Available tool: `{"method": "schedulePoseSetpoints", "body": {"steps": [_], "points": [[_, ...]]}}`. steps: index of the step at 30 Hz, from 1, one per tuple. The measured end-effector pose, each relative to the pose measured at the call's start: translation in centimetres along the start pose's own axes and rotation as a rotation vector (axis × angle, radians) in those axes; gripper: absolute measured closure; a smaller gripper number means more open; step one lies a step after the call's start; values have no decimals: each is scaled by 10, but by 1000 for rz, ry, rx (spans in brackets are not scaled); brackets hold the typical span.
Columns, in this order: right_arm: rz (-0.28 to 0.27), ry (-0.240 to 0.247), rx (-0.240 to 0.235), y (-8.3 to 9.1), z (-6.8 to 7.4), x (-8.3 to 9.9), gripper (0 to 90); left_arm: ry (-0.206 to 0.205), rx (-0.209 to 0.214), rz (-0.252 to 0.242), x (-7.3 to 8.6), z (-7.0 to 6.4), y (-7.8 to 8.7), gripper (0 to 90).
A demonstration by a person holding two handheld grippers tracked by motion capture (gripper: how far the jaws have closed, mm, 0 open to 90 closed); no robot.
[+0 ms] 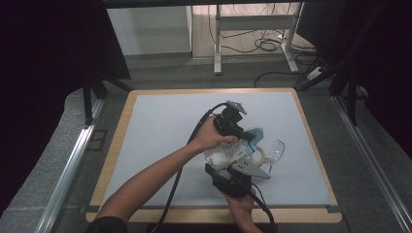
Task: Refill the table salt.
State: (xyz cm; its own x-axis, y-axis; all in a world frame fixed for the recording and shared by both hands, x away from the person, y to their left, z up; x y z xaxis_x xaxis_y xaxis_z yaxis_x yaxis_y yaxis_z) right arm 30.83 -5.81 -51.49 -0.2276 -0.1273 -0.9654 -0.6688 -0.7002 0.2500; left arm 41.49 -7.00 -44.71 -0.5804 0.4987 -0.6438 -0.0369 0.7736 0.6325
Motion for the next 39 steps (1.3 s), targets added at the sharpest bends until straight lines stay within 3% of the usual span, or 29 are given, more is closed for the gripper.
{"method": "schedulePoseSetpoints", "body": {"steps": [12,39], "points": [[-6,17,16,1,0,0,531,2,7,8,-1,-1,-2,900],[-11,5,-1,4,-1,-2,534,1,-1,17,-2,-1,-4,900]]}}
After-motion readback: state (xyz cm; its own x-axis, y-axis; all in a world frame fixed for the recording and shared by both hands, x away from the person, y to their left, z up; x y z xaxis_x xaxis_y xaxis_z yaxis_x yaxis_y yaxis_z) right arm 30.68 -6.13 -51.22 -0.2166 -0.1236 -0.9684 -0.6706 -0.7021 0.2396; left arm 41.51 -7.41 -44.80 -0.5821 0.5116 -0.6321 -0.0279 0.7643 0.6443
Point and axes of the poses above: each handheld gripper's, and its own axes: y roughly backward along the jaws, x roughly out of its underside, z roughly to its left, the point moved 7 cm from there along -y, roughly forward along the jaws, and after that the axes turned 13 degrees about y, right-handed, at the moved point
